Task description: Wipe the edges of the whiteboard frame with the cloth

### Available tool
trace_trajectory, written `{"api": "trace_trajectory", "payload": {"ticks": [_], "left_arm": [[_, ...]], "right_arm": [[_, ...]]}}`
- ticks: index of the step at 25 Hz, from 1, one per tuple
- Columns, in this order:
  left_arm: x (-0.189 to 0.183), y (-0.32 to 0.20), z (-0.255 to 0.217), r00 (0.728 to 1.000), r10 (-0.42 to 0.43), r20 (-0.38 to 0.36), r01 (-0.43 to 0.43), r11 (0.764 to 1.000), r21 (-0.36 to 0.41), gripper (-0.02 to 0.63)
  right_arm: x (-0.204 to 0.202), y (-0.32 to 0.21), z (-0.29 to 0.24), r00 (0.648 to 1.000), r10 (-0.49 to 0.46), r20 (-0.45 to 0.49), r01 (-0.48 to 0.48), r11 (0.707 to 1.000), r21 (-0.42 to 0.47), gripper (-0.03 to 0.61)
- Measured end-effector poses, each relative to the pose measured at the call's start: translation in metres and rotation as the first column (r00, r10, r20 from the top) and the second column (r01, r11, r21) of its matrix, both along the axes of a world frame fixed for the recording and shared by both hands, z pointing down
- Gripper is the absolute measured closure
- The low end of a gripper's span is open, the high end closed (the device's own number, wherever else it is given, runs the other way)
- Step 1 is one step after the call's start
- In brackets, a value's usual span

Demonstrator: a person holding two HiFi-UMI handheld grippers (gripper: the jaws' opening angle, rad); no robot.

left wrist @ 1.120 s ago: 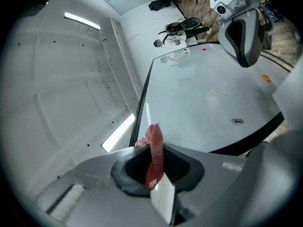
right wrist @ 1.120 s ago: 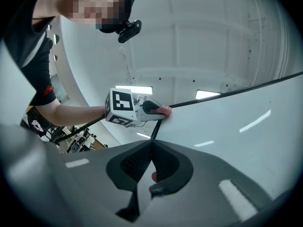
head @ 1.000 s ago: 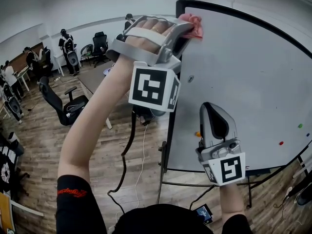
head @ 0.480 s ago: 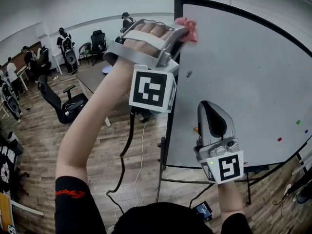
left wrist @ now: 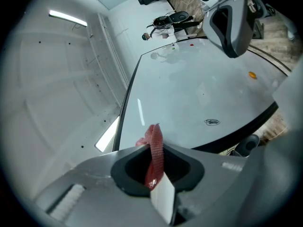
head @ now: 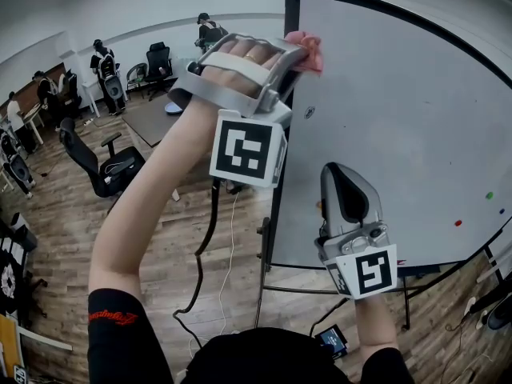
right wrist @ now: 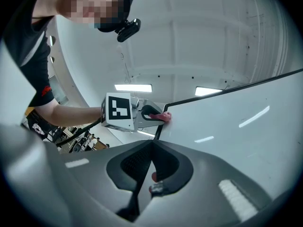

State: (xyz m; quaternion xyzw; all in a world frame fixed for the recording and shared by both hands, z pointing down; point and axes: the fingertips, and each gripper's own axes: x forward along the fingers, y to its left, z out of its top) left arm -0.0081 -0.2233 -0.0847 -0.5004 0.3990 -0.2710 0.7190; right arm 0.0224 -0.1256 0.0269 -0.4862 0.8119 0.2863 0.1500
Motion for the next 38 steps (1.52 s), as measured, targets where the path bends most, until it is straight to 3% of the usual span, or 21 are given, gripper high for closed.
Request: {"api": "trace_trajectory", "payload": {"ticks": [38], "left_arm": [[-0.002,0.002,0.031,0.999,-0.026,0.037,0.027,0.999,-0.031,0.561]], "right_arm": [[-0.001,-0.007,0.006,1.0,-0.023,0.017,0.025,0.996,-0.081,0.577]]}}
